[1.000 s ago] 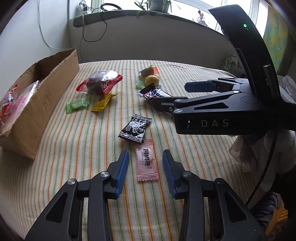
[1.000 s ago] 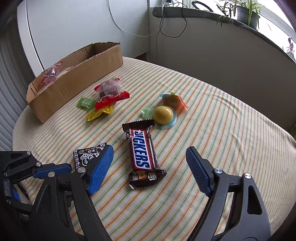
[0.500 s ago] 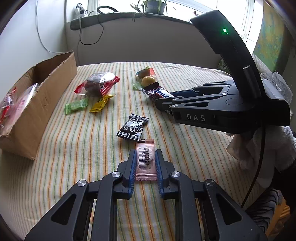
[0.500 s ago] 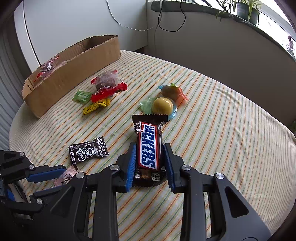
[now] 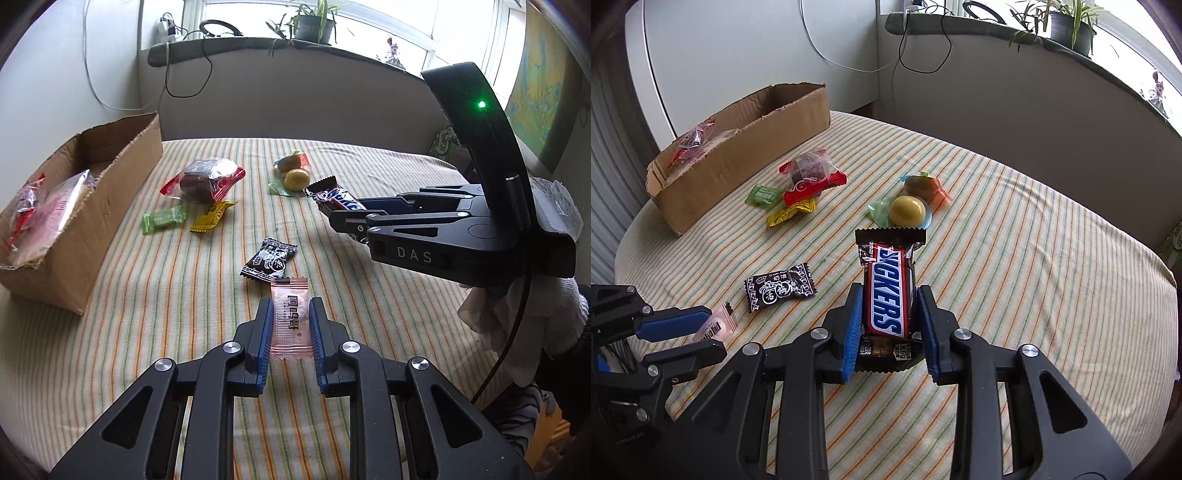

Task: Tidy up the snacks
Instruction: 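Carry the Snickers bar and pink candy into the box and open both tools, then withdraw both tools and reach toward the yellow ball candy and black-wrapped candy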

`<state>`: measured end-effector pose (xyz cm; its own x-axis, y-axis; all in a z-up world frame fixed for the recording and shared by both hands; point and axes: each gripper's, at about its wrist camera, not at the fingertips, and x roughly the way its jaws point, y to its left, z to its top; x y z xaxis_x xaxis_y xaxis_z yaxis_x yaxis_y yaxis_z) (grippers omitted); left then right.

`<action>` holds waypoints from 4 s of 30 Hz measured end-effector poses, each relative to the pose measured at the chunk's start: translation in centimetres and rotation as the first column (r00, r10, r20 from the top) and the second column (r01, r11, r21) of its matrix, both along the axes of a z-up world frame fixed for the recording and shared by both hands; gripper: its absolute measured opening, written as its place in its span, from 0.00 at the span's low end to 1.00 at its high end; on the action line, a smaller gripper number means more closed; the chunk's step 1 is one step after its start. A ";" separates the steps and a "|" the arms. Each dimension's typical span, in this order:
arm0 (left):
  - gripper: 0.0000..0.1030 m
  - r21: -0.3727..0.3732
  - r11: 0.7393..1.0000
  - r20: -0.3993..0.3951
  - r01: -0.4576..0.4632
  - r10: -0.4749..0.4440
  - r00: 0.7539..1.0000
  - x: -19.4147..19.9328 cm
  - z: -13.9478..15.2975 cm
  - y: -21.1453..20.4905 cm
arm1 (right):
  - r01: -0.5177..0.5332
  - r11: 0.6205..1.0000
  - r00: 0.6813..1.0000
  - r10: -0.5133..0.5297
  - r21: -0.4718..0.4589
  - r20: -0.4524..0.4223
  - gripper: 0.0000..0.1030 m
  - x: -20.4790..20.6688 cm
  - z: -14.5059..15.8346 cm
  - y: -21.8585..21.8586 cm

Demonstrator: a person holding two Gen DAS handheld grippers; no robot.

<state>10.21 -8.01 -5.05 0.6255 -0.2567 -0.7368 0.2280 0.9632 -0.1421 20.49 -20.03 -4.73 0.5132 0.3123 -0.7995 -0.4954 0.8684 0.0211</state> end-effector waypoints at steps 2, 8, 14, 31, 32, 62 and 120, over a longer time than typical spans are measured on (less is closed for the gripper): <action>0.18 -0.008 1.000 0.007 -0.003 0.003 1.000 -0.1 0.3 0.2 | 0.001 1.000 1.000 -0.001 -0.001 0.007 0.29 -0.2 0.4 0.1; 0.18 -0.030 0.999 0.034 -0.020 0.021 0.999 -0.2 1.4 1.4 | -0.009 1.000 0.999 0.009 -0.004 0.035 0.29 -0.6 2.0 1.1; 0.18 -0.042 0.998 0.065 -0.048 0.051 0.997 0.3 2.6 3.6 | -0.026 1.000 0.998 0.026 -0.010 0.057 0.29 -0.5 3.3 2.7; 0.17 -0.044 0.982 0.167 -0.184 0.188 0.968 4.5 6.2 12.1 | -0.092 0.995 0.991 0.088 0.037 0.101 0.29 3.7 7.2 10.5; 0.17 -0.044 0.981 0.169 -0.191 0.195 0.966 4.7 6.2 12.4 | -0.096 0.995 0.991 0.091 0.042 0.102 0.29 4.0 7.4 11.0; 0.25 -0.088 0.957 0.087 -0.275 0.282 0.955 10.3 3.2 19.4 | -0.149 0.984 0.987 0.142 0.094 0.071 0.72 11.9 4.9 21.9; 0.39 -0.054 0.993 -0.039 0.104 -0.107 0.994 5.8 -0.6 1.6 | 0.075 0.997 0.997 -0.074 0.017 -0.030 0.57 7.6 -0.4 1.0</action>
